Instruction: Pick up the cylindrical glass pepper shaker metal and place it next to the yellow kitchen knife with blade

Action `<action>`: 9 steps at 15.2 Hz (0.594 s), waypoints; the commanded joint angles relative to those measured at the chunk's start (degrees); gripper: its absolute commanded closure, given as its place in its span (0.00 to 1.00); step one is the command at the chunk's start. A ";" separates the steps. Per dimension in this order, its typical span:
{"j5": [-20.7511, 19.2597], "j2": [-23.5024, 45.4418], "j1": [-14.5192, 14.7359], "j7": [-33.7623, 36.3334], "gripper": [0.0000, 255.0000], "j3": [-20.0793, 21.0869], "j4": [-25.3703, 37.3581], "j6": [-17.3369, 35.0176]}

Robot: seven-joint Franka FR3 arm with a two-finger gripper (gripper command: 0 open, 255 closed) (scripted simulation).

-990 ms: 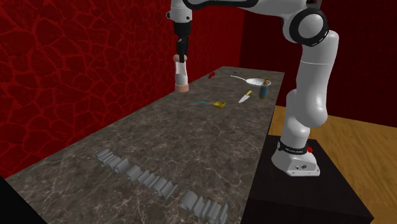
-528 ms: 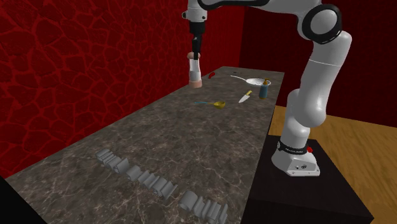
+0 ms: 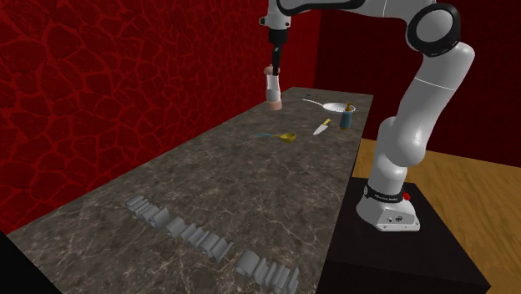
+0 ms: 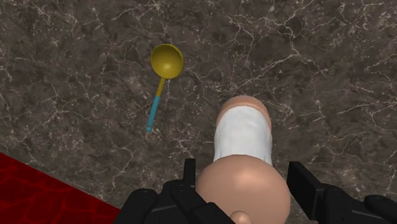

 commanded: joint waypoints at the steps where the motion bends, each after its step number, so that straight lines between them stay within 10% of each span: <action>1: -0.44 -1.68 -1.06 -2.60 1.00 -1.61 -1.67 0.48; 9: -1.74 -4.18 -4.96 -13.22 1.00 -8.68 -3.54 1.89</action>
